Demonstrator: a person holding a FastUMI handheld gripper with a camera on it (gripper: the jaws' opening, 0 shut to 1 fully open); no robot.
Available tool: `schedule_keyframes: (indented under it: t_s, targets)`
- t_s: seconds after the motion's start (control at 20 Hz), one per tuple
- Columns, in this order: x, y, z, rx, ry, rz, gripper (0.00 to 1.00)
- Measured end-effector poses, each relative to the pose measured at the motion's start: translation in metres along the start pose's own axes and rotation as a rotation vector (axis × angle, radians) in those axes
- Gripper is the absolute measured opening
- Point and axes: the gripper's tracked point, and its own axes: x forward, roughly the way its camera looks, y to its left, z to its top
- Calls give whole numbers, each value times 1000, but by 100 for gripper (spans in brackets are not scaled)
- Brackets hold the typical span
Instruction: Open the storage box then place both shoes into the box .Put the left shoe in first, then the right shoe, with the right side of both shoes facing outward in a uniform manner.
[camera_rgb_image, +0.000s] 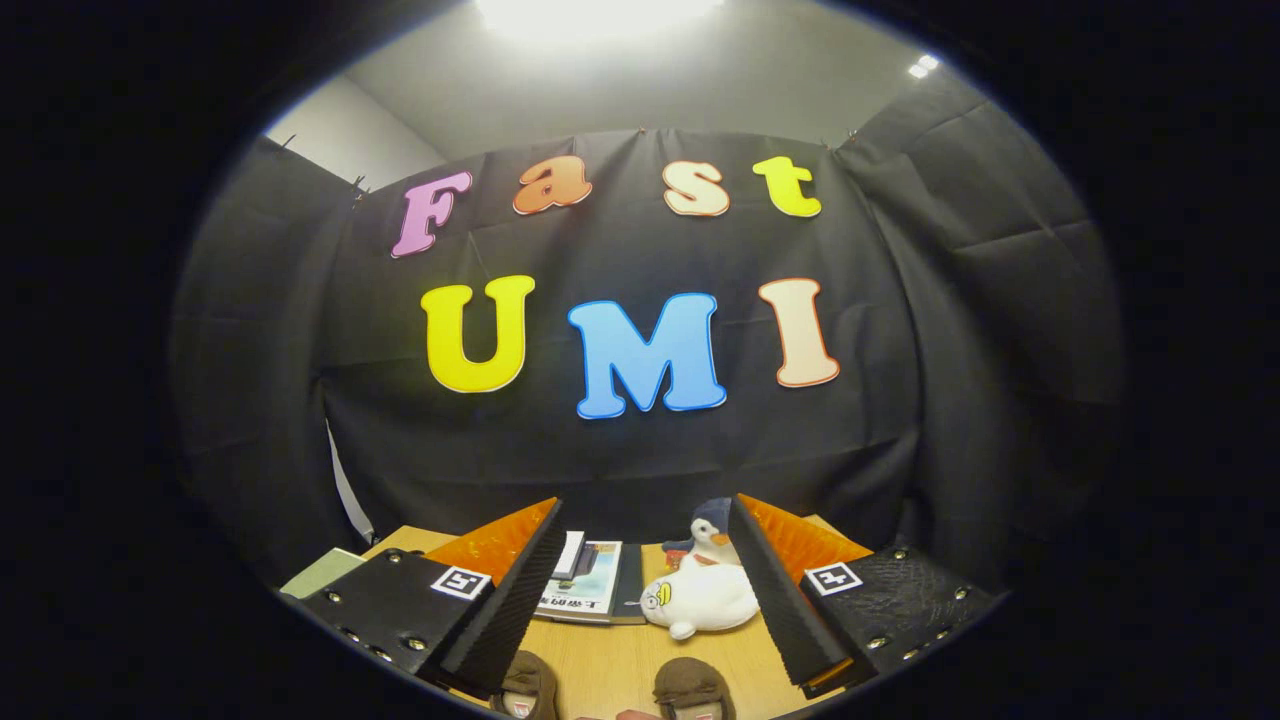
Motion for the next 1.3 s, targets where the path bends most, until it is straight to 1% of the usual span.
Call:
schedule_keyframes:
  t_s: [0.15, 0.35, 0.45, 0.65, 0.85, 0.95, 1.1, 1.25, 1.3]
  targets:
    - [9, 21, -22, 28, 53, 81, 99]
    - [17, 58, -56, 97, 151, 227, 99]
    - [18, 77, -75, 144, 218, 299, 99]
    - [20, 113, -112, 196, 340, 421, 99]
    - [18, 157, -148, 285, 479, 567, 99]
    - [16, 172, -166, 339, 550, 604, 99]
    - [16, 197, -189, 386, 630, 667, 97]
    - [5, 223, -217, 412, 717, 772, 97]
    - [0, 229, -225, 440, 758, 804, 97]
